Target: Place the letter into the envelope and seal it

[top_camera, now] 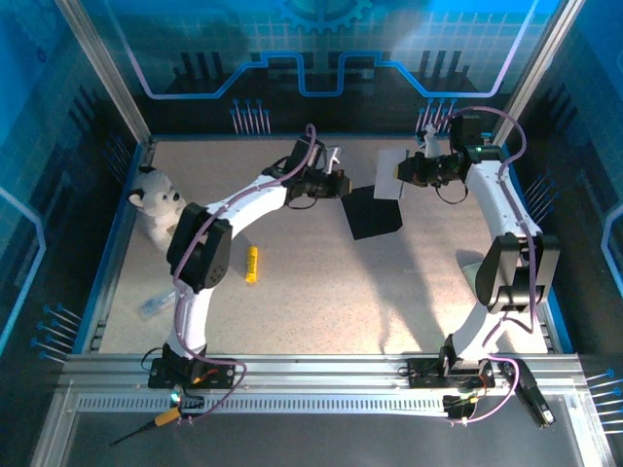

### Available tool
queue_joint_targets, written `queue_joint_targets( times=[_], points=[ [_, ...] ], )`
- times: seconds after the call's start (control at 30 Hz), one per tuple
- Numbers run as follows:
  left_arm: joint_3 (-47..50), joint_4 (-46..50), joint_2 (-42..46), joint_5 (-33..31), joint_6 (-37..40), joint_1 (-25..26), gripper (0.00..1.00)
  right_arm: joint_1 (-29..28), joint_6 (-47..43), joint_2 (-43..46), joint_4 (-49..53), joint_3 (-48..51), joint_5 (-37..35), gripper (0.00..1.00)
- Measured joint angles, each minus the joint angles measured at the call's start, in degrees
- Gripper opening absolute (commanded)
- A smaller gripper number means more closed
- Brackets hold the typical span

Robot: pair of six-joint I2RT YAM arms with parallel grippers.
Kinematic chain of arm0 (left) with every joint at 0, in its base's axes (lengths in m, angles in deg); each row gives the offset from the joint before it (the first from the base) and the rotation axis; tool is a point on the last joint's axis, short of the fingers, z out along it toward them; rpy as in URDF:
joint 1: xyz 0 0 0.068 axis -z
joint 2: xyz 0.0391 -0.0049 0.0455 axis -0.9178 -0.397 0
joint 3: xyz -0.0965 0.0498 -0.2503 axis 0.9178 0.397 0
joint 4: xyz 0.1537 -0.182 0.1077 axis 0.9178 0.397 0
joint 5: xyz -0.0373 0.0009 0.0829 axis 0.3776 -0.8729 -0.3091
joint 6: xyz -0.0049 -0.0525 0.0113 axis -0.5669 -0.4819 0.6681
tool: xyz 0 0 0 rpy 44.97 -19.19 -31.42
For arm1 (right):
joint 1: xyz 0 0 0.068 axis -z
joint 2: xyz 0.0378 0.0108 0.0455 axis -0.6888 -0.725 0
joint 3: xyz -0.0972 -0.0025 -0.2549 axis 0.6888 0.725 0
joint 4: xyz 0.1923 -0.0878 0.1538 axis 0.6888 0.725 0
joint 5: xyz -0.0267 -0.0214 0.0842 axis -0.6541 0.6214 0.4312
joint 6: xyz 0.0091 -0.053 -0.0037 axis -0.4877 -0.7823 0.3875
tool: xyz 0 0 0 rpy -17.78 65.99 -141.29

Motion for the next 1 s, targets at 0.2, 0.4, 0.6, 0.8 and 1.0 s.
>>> queue_joint_targets(
  times=[0.2,0.4,0.6,0.8,1.0],
  points=[
    [-6.19,-0.50,-7.89,-6.19,-3.58,3.26,0.00,0.13,-3.39,-6.80,2.19,-2.36,-5.01,0.00],
    [-9.97,-0.52,-13.75,-10.86,-6.23,4.79,0.00,0.15,-6.34,-14.27,5.64,-9.86,-8.63,0.00],
    [-10.12,-0.20,-16.55,-13.49,-6.99,4.87,0.00,0.15,-8.57,-18.93,8.79,-15.93,-11.82,0.00],
    [-10.12,1.07,-17.07,-15.13,-6.97,4.83,0.00,0.07,-9.97,-23.80,10.95,-20.17,-14.38,0.00],
    [-10.12,3.19,-17.11,-16.41,-6.40,4.83,0.00,-0.17,-11.08,-28.33,13.22,-24.06,-15.76,0.00]
  ],
)
